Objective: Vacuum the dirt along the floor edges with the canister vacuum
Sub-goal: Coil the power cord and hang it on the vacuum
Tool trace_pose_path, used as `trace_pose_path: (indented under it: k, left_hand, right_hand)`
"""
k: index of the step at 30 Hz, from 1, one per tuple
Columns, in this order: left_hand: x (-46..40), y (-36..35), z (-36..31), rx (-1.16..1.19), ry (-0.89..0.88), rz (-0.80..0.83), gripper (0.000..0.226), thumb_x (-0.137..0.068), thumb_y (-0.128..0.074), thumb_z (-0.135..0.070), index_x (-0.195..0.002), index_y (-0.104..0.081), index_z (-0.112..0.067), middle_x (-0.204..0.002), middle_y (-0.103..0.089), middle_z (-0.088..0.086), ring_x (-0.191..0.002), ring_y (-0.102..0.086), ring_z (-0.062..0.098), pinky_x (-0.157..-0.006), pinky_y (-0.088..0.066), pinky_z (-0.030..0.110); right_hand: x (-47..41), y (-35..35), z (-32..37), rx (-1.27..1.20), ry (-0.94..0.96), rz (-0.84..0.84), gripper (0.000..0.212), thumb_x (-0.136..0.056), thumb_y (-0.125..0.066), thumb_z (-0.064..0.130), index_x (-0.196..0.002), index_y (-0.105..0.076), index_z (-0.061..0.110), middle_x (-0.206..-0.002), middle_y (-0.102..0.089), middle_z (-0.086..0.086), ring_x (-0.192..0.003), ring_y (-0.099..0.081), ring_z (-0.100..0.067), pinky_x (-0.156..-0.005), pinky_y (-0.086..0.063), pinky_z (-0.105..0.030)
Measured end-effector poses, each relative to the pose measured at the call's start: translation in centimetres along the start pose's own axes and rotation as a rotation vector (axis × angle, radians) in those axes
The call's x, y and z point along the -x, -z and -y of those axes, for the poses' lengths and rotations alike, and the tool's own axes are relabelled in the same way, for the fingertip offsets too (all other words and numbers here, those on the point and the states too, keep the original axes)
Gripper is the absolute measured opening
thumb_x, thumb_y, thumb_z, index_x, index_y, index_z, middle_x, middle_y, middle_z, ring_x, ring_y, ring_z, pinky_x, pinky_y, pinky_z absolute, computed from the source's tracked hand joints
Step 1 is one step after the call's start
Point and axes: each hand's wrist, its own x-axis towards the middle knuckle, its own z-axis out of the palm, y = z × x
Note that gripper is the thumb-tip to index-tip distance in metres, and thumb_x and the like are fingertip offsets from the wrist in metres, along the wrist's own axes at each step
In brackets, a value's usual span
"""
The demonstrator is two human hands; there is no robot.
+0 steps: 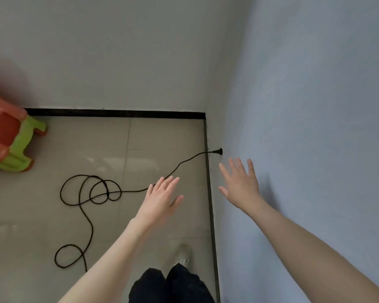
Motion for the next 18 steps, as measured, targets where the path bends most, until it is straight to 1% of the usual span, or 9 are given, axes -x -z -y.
trace_pose_path:
  k: [6, 10, 15, 18]
  left_hand:
    - [-13.4, -3.9, 2.3, 0.029, -0.014, 0.050, 0.057, -0.099, -0.040, -0.037, -0.151, -0.020, -0.022, -0.157, -0.020, -0.003, -0.147, -0.009, 0.019, -0.118, -0.007, 0.041]
    - [-22.6, -8.0, 3.7, 0.040, -0.049, 0.124, 0.056, -0.100, -0.040, -0.035, -0.151, -0.020, -0.021, -0.156, -0.023, -0.001, -0.146, -0.011, 0.018, -0.118, -0.008, 0.042]
    - [-32.5, -12.8, 4.7, 0.040, -0.104, 0.214, 0.055, -0.101, -0.037, -0.035, -0.150, -0.021, -0.018, -0.157, -0.020, 0.002, -0.146, -0.012, 0.020, -0.117, -0.008, 0.043]
    - [-37.3, -15.6, 4.1, 0.098, -0.122, 0.231, 0.055, -0.101, -0.037, -0.034, -0.150, -0.020, -0.018, -0.157, -0.021, 0.003, -0.145, -0.013, 0.020, -0.116, -0.006, 0.043]
  right_hand:
    - [-13.4, -2.0, -1.8, 0.192, 0.090, 0.055, 0.067, -0.104, -0.031, 0.045, -0.157, -0.002, 0.018, -0.165, -0.002, -0.013, -0.152, 0.002, -0.031, -0.117, 0.009, -0.056]
    - [-22.3, -5.1, -2.6, 0.313, 0.122, 0.165, 0.064, -0.105, -0.031, 0.037, -0.157, -0.003, 0.015, -0.165, 0.000, -0.015, -0.152, 0.004, -0.032, -0.116, 0.011, -0.056]
    - [-31.4, -9.1, -4.0, 0.473, 0.142, 0.252, 0.062, -0.106, -0.024, 0.038, -0.156, -0.002, 0.009, -0.165, 0.000, -0.014, -0.152, 0.004, -0.032, -0.118, 0.008, -0.057]
    - [-34.4, -11.3, -4.9, 0.666, 0.155, 0.323, 0.066, -0.106, -0.020, 0.043, -0.155, 0.005, 0.006, -0.165, 0.005, -0.014, -0.151, 0.008, -0.033, -0.116, 0.012, -0.059]
